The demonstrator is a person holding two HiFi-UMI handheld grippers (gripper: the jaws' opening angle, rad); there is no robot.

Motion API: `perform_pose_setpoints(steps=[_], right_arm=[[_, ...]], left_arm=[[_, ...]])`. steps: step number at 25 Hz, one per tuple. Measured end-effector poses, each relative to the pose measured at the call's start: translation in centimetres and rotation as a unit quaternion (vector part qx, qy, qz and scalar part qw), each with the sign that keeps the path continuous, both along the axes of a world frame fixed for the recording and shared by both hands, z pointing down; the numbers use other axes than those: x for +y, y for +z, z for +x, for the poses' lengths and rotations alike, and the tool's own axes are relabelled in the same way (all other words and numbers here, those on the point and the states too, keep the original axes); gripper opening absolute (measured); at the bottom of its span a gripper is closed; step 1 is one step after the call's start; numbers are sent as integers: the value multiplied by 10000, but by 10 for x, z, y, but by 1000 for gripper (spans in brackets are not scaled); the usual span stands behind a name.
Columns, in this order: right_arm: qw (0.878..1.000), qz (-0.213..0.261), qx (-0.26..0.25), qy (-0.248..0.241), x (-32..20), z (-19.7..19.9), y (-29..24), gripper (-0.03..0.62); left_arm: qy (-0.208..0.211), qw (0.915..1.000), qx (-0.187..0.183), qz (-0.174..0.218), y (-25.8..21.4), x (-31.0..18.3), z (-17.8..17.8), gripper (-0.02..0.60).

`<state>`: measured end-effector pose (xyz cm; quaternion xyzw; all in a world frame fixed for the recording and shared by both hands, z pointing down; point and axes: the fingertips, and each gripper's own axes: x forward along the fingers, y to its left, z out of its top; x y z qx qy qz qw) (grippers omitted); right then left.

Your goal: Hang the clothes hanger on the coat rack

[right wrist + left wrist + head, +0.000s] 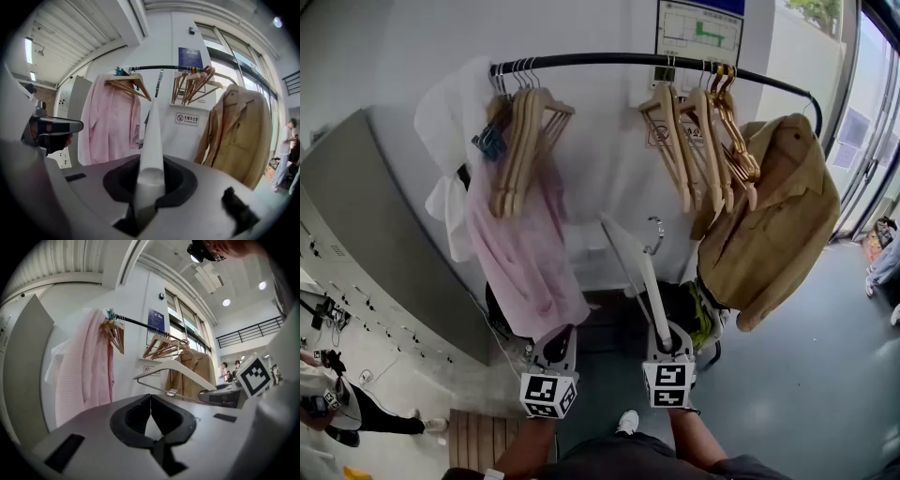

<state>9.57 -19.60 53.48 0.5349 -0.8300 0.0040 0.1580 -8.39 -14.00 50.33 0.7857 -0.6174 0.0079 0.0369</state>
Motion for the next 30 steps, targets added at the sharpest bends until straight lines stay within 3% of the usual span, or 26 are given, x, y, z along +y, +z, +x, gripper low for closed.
perform_pose_setpoints(steps=[9, 20, 30], right_arm=[[9998, 190, -35, -73, -58, 0, -15, 61], [9991, 338, -19, 247, -94, -23, -39, 61], [9928, 992, -28, 668, -146, -76, -152, 61]], left_arm=[[-133, 9998, -122, -79, 0, -55, 6, 10], [280, 9994, -201, -70, -6, -93, -7, 10], [861, 9962, -52, -134, 1, -92, -25, 10]])
